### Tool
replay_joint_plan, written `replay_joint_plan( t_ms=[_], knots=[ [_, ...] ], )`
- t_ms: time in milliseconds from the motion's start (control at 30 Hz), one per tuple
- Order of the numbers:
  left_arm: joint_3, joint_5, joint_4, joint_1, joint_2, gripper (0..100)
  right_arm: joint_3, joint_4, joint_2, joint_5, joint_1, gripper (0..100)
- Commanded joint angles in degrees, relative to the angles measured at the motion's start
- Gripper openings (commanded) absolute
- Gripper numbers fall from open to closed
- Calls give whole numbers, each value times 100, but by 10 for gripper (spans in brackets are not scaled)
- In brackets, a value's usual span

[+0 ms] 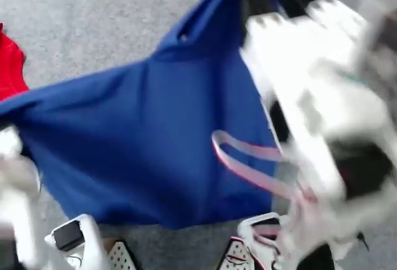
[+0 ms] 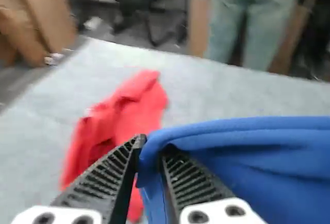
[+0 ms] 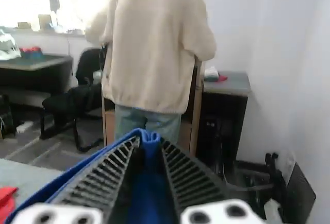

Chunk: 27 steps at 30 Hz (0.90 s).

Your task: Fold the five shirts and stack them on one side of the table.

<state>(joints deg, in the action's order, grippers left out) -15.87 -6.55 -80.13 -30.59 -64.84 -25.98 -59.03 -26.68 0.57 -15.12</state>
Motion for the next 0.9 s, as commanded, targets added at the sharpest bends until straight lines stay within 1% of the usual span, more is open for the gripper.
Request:
replay_joint_plan(
  t_ms=[0, 67, 133, 200, 267, 333, 467, 567, 700, 867],
  knots=[
    [-1701, 0, 2031, 725, 237, 29, 2237, 2488, -48, 0, -44, 14],
    [-2378, -9, 3727, 760, 598, 29, 3284, 3912, -40, 18, -44, 14],
    [-2747, -9, 5336, 760, 1196, 29, 4075, 5222, -13, 26, -44, 14],
    [-2747, 0, 6497, 787, 1908, 29, 4409, 5996, 189, 35, -44, 14],
    [-2492, 0, 7130, 804, 2620, 29, 4303, 6119, 541, 26, -26, 14],
    [-2000, 0, 7226, 804, 3297, 29, 3978, 6119, 989, 18, 0, 14],
    [-884, 0, 6910, 752, 4325, 29, 3011, 6127, 1974, 9, 149, 14],
    [-171, 0, 6646, 752, 4791, 29, 2255, 6075, 2695, 9, 229, 14],
    [418, 0, 6391, 769, 5292, 29, 1121, 5125, 3424, 9, 246, 14],
    [488, 0, 5705, 769, 5574, 29, 180, 3446, 3741, 9, 334, 14]
  ],
)
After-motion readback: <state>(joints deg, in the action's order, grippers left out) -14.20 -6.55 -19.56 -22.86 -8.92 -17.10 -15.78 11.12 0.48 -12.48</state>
